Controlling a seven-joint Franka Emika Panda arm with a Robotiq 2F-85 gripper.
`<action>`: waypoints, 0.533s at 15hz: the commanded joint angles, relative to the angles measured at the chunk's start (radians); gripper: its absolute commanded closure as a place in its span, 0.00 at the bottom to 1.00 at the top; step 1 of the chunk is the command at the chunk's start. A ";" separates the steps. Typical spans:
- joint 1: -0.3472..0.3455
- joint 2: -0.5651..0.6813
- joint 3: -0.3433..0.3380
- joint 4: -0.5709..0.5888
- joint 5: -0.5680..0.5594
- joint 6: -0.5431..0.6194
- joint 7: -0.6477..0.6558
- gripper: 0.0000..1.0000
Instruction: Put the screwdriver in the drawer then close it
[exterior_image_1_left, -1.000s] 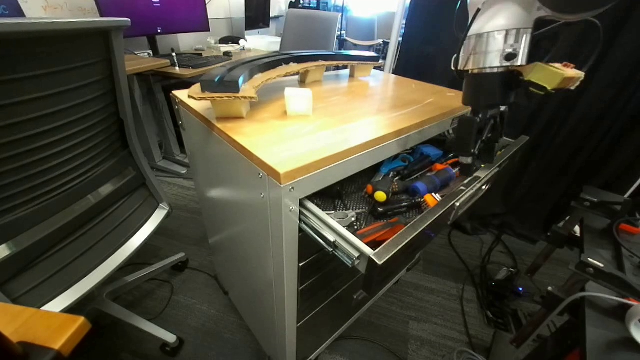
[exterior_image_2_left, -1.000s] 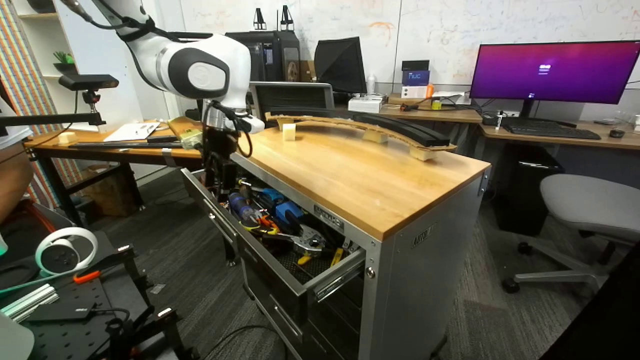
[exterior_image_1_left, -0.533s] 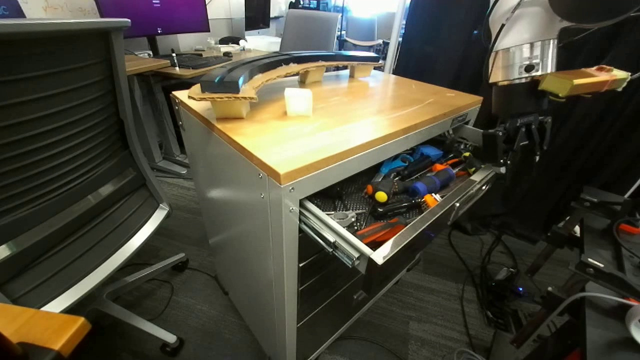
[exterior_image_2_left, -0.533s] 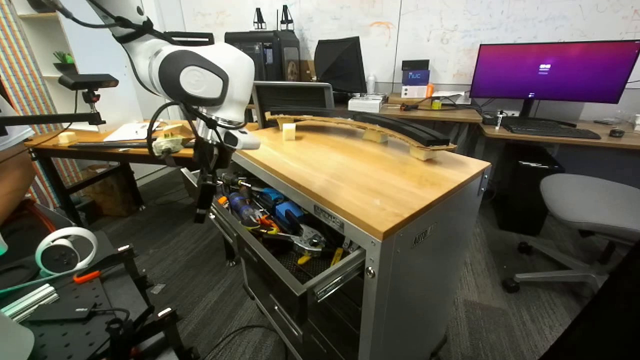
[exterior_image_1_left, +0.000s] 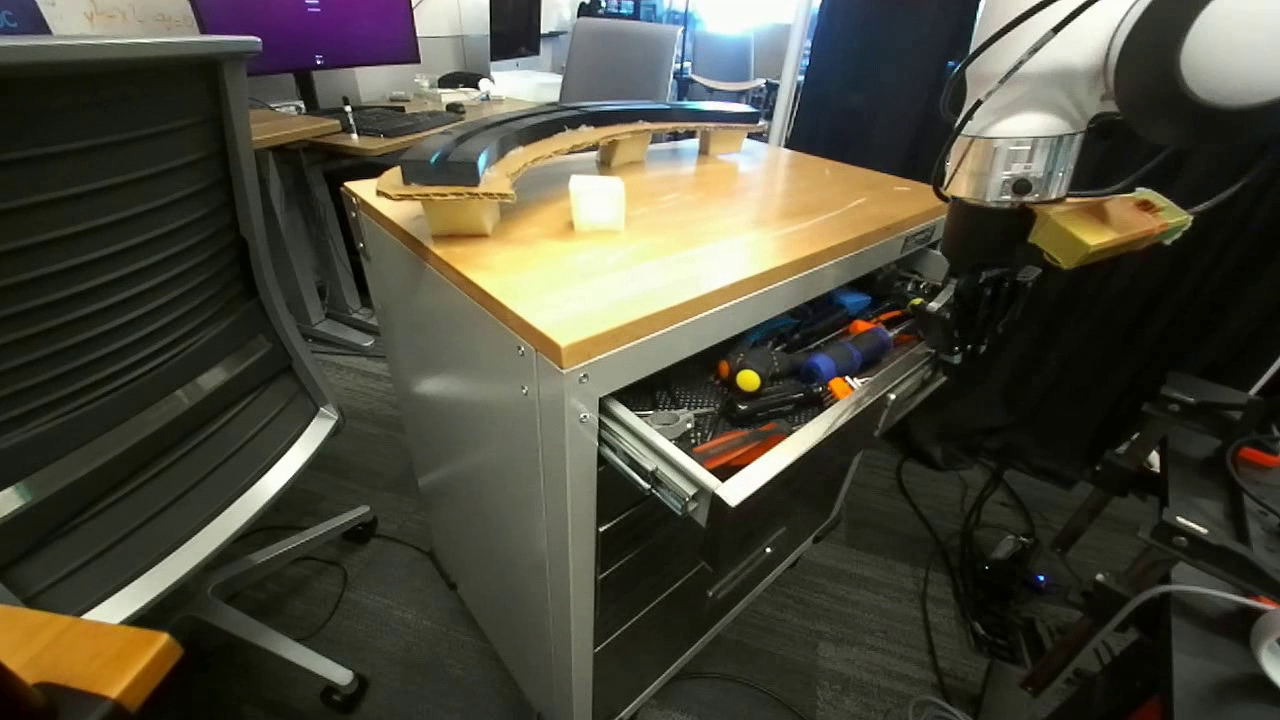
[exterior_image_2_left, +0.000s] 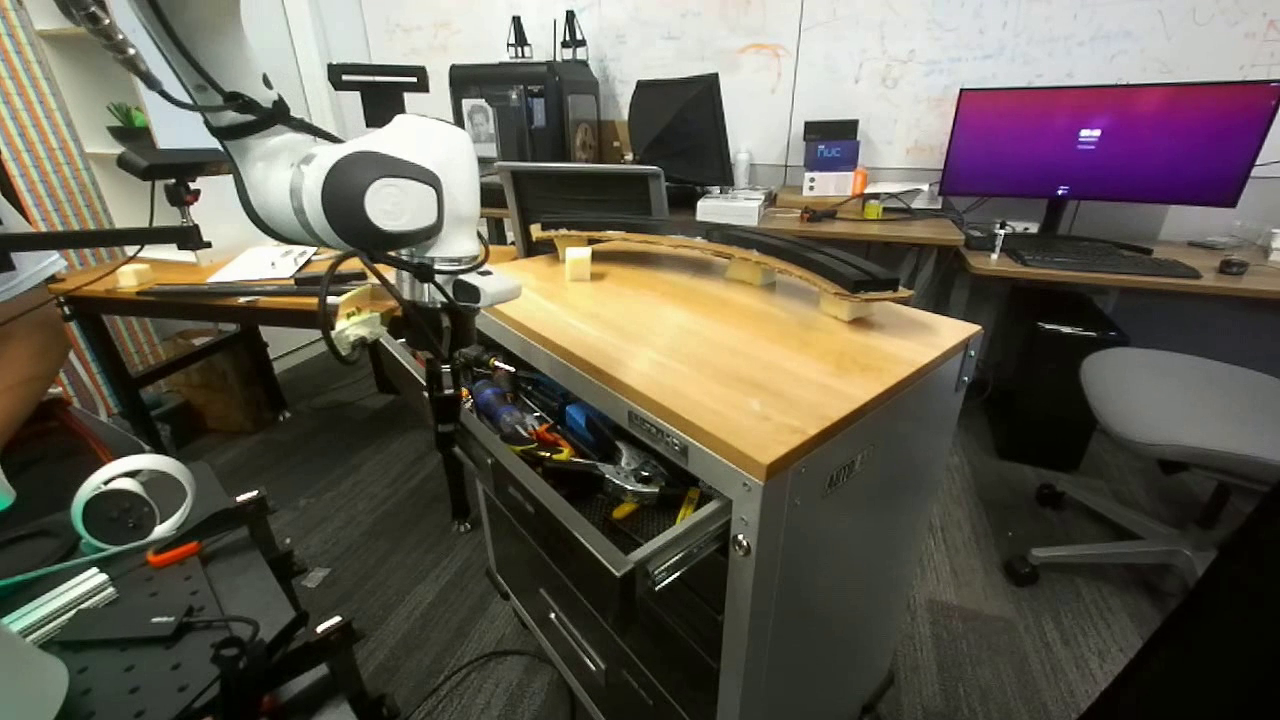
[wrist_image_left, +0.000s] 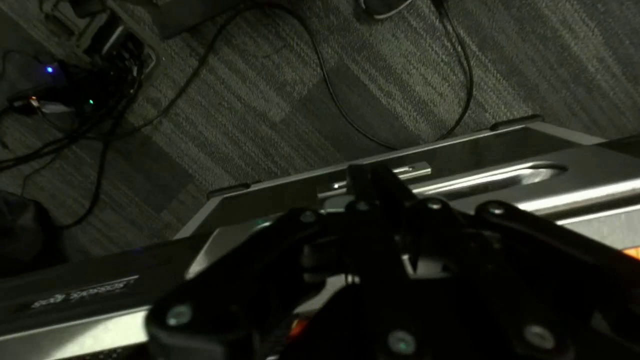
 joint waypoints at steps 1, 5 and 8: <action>0.051 0.055 -0.085 0.049 -0.180 0.143 0.172 1.00; 0.100 0.113 -0.172 0.121 -0.326 0.213 0.318 1.00; 0.134 0.177 -0.228 0.187 -0.372 0.239 0.384 1.00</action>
